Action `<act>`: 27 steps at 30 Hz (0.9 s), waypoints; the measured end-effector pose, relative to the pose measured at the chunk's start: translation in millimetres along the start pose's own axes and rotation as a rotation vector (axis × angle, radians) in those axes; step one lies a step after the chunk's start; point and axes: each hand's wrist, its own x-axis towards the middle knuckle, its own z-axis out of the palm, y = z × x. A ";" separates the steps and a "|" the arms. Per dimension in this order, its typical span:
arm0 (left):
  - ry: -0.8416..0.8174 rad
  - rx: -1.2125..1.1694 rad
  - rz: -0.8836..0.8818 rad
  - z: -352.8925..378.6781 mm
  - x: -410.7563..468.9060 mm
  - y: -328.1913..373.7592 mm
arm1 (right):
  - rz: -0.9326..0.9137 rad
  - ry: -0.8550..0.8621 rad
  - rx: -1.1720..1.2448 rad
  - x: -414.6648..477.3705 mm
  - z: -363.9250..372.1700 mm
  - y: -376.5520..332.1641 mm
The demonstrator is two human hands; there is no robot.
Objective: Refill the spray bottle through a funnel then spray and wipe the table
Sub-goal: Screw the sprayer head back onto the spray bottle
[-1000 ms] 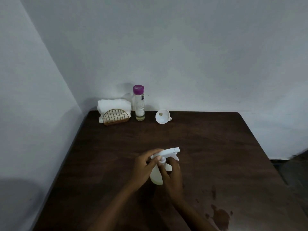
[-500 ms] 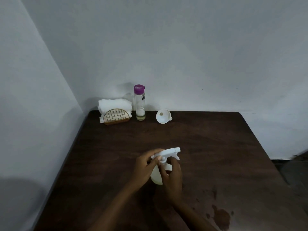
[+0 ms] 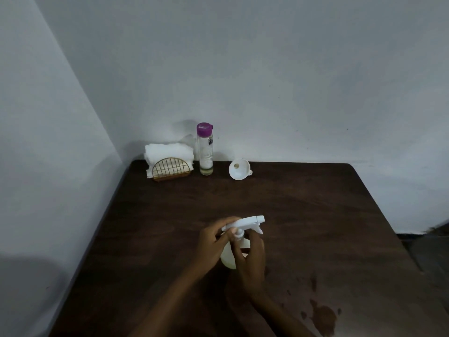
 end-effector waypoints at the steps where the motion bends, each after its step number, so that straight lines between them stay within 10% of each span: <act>1: 0.006 0.002 0.000 0.3 0.2 0.1 | 0.001 -0.004 0.021 -1.4 -0.3 -2.6; 27: 0.008 -0.016 0.035 -1.4 0.4 -0.7 | -0.079 0.033 -0.028 11.0 3.0 12.7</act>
